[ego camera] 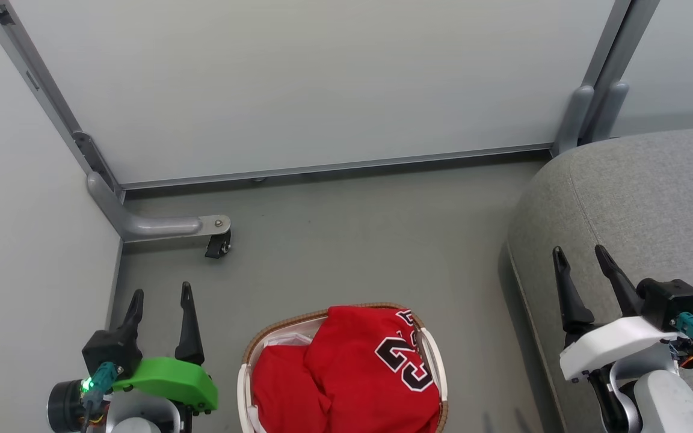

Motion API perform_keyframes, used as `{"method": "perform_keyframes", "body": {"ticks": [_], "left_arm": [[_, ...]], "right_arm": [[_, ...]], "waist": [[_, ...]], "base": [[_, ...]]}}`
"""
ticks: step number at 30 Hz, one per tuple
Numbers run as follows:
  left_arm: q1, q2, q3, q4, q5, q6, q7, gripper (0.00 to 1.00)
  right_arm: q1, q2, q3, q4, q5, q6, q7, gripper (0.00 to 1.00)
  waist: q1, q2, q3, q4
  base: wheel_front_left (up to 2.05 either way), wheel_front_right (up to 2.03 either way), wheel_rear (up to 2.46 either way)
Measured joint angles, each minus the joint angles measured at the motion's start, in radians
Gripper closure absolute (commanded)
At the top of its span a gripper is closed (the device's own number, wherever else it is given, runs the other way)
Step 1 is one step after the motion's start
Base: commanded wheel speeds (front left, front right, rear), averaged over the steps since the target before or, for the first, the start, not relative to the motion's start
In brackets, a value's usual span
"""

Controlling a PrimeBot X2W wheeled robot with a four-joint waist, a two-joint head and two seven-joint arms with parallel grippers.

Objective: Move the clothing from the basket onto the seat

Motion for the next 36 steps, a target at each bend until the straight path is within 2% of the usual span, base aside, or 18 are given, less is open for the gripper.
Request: {"method": "perform_keyframes", "body": {"ticks": [6,18,29,36], "left_arm": [[0.018,-0.011,0.013,0.017,0.04,-0.002,-0.012,0.0],[0.017,-0.029,0.007,0.055,0.119,-0.042,-0.034,0.0],[-0.108,-0.033,-0.03,0.124,0.184,-0.087,-0.053,0.0],[-0.228,-0.034,-0.052,0.207,0.225,-0.109,-0.06,0.0]], "right_arm": [[0.0,0.0,0.003,0.022,-0.05,0.0,-0.012,0.0],[-0.015,-0.003,0.023,0.013,-0.14,0.0,-0.036,0.0],[-0.125,0.016,0.054,-0.05,-0.213,0.0,-0.054,0.0],[-0.221,0.032,0.082,-0.106,-0.221,0.001,-0.06,0.0]], "waist": [[0.0,0.0,-0.001,-0.001],[0.0,0.0,0.026,-0.008],[0.0,0.0,0.167,-0.041],[0.0,0.0,0.298,-0.079]], "base": [[0.0,0.0,0.0],[0.0,0.0,0.0],[0.0,0.0,0.0],[0.0,0.0,0.0]]}}
